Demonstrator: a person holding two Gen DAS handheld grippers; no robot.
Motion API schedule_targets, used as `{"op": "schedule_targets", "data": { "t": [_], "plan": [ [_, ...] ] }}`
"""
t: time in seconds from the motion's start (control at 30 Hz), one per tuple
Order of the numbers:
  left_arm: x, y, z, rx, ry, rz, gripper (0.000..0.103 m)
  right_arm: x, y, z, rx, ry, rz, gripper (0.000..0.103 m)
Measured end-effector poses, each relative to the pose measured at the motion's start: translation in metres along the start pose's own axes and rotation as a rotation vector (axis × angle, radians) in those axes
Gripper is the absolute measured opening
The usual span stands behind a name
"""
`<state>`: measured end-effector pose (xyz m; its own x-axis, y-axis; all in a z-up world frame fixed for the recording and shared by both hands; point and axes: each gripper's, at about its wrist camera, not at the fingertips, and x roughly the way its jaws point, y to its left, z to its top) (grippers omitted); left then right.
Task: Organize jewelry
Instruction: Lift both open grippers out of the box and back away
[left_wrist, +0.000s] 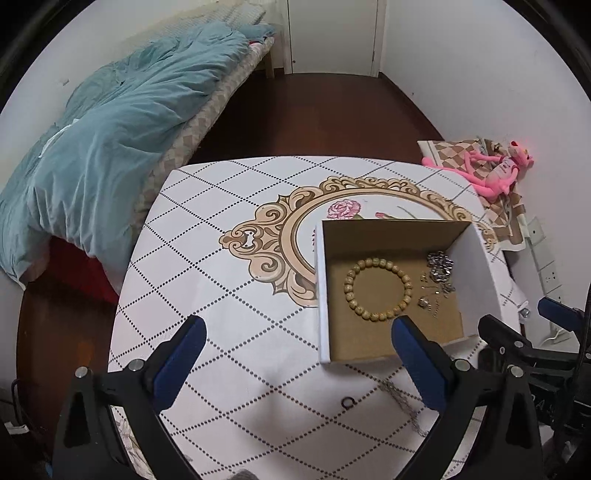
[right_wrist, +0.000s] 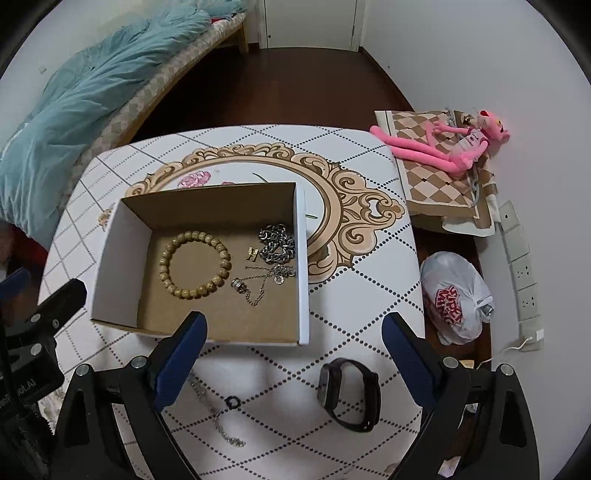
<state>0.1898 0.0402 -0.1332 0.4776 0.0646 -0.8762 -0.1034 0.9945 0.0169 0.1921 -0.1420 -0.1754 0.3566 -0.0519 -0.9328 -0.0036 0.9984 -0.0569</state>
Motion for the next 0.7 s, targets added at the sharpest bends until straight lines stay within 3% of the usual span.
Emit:
{"op": "schedule_targets", "data": {
  "t": [0.3,0.7],
  "plan": [
    [-0.052,-0.004,-0.013,-0.009,-0.098,0.021,0.102,-0.059,-0.004,-0.016,0.005,-0.115,-0.023,0.097],
    [-0.124,0.001,-0.030,-0.026,-0.219,-0.008,0.102,-0.154,-0.006,-0.041,0.023,-0.299,-0.034,0.097]
  ]
}}
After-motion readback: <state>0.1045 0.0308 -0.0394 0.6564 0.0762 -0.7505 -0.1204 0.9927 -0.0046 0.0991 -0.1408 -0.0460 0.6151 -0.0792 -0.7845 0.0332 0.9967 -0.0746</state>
